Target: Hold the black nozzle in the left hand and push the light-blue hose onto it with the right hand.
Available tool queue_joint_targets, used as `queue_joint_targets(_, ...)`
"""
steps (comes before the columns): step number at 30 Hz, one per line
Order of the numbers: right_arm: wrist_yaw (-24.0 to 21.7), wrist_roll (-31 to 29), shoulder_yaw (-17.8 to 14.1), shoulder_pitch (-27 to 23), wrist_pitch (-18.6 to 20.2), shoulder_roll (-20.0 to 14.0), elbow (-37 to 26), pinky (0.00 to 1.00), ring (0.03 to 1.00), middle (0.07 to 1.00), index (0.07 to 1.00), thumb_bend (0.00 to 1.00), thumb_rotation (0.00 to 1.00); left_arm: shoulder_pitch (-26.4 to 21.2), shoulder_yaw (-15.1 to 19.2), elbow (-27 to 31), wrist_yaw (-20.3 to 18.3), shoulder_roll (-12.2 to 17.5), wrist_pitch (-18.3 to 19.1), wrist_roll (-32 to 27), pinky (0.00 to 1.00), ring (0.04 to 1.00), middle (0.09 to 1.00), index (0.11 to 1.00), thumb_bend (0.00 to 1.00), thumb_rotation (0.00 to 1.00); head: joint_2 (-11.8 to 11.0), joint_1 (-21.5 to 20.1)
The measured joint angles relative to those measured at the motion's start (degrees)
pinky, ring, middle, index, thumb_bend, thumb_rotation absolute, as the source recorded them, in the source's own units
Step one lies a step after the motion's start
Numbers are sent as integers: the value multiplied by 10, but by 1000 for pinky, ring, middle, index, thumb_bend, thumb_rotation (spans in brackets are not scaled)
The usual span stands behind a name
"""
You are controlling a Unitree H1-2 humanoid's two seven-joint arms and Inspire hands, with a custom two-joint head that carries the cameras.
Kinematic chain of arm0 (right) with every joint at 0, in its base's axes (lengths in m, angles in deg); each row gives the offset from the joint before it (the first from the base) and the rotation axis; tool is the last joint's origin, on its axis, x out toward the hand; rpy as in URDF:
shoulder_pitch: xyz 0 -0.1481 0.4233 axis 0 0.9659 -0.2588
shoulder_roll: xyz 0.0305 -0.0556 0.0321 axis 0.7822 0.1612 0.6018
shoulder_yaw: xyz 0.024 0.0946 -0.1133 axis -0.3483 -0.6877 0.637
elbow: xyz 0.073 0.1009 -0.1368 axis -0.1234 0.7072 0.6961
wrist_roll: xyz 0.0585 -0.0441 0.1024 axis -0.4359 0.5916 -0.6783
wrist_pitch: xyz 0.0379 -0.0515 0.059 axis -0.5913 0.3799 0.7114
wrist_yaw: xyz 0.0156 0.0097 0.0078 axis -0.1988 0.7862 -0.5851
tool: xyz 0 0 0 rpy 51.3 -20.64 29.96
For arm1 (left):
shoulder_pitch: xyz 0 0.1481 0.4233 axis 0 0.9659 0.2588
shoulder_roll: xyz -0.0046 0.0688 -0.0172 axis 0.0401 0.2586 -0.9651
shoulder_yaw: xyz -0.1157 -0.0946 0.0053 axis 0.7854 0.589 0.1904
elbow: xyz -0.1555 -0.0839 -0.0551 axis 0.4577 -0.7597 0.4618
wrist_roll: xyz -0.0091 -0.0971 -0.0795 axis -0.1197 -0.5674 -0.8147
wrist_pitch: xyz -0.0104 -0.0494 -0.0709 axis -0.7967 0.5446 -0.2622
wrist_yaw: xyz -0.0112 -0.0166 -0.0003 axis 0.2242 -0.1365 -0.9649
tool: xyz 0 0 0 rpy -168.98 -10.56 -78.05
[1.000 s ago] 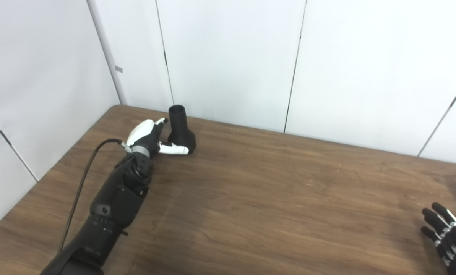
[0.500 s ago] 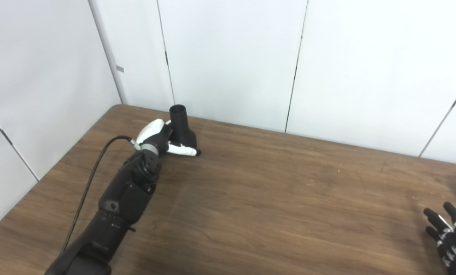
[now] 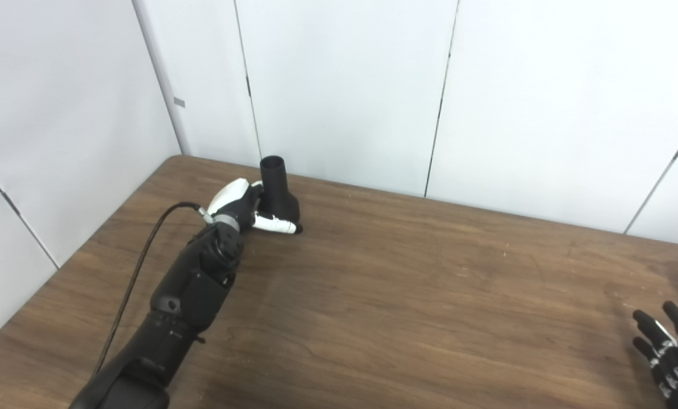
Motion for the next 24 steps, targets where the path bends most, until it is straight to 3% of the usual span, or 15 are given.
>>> queue_joint_targets(6, 5, 0, -3, 2, 0, 6, -3, 932, 951, 895, 1000, 710, 890, -1, 0, 0, 5, 0, 0, -5, 1000, 878, 783, 746, 871, 142, 0, 1)
queue_joint_targets(8, 6, 0, -3, 2, 0, 6, -4, 934, 946, 892, 1000, 706, 891, -1, 0, 0, 10, 0, 0, -5, 1000, 820, 698, 690, 845, 80, 0, 1)
queue_joint_targets(9, 6, 0, -3, 2, 0, 6, -5, 935, 945, 890, 1000, 705, 892, -1, 0, 0, 15, 0, 0, -5, 898, 747, 643, 644, 834, 41, 0, 0)
queue_joint_targets(11, 7, 0, -3, 3, 0, 6, -5, 937, 948, 890, 1000, 693, 893, -1, 0, -1, 30, 0, -4, -5, 747, 612, 529, 518, 589, 8, 1, 0)
queue_joint_targets(13, 10, 1, -2, 3, 0, 6, -5, 937, 950, 889, 1000, 678, 898, -2, -1, -3, 44, 0, -7, -5, 720, 595, 517, 482, 536, 1, 0, 0)
queue_joint_targets(15, 11, 2, -2, 3, 0, 6, -5, 937, 952, 889, 1000, 671, 902, -3, -4, -8, 53, 0, -8, -5, 708, 598, 517, 474, 525, 0, 0, -1)
queue_joint_targets(16, 12, 3, -2, 3, 0, 6, -5, 937, 952, 886, 1000, 664, 909, -3, -5, -8, 55, 0, -8, -5, 622, 586, 509, 479, 524, 0, 0, -1)
queue_joint_targets(19, 12, 4, -1, 3, 0, 6, -5, 939, 949, 885, 1000, 661, 918, -5, -8, -10, 59, 0, -7, -5, 547, 571, 508, 480, 522, 0, -1, -2)
queue_joint_targets(24, 14, 6, -1, 3, 0, 6, -6, 940, 948, 882, 1000, 660, 924, -7, -10, -9, 56, 0, -6, -6, 570, 589, 523, 471, 520, 0, 0, -3)
